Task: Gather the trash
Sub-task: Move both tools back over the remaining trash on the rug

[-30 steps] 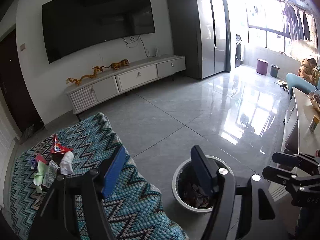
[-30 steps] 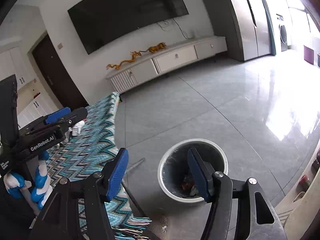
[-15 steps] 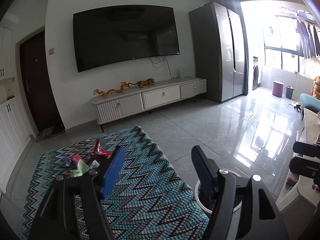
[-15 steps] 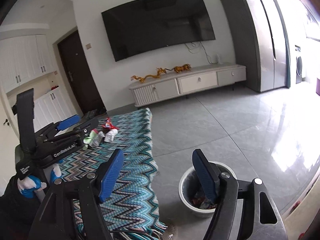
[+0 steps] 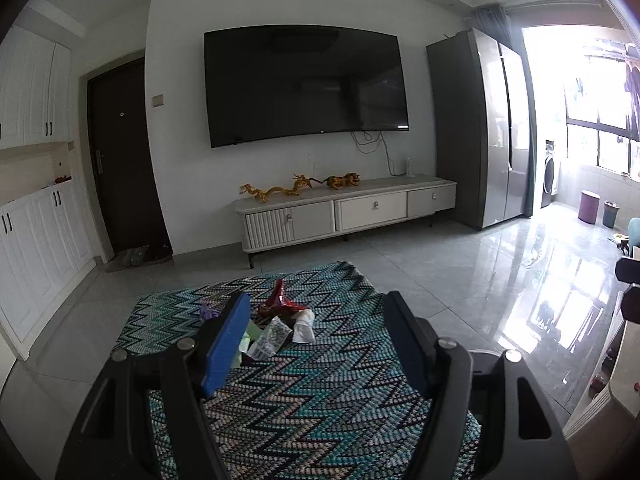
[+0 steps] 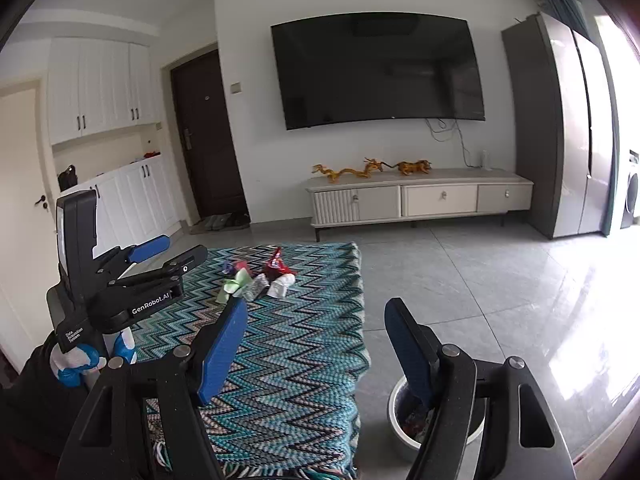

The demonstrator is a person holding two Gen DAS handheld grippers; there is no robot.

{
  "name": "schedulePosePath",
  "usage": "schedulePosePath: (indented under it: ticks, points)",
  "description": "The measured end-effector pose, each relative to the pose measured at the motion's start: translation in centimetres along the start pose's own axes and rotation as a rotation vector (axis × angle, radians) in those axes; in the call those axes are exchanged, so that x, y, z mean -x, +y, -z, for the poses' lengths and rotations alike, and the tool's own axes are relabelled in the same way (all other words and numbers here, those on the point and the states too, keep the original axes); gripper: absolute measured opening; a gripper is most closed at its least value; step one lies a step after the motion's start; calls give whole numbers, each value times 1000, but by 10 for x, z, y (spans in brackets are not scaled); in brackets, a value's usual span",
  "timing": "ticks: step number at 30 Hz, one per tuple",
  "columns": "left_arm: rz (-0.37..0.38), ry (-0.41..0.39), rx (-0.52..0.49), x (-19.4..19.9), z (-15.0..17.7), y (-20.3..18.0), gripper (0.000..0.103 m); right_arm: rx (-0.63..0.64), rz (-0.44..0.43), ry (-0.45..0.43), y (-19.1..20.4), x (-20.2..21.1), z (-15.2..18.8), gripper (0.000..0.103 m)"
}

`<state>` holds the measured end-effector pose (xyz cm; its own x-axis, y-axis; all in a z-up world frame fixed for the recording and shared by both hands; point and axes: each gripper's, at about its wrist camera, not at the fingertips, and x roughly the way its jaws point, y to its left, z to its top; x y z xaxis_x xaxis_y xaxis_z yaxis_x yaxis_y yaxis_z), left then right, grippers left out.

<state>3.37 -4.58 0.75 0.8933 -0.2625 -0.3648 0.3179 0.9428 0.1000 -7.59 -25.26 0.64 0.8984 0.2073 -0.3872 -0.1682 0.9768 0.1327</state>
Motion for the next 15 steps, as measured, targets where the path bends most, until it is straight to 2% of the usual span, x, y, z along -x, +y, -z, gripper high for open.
schedulePosePath:
  ticks: [7,15]
  points:
    - [-60,-19,74,12,2,50,67,95,-33,12,38,-12,-12,71]
    - [-176,9,155,6,3,118,67,161,-126,8,67,-47,-32,71]
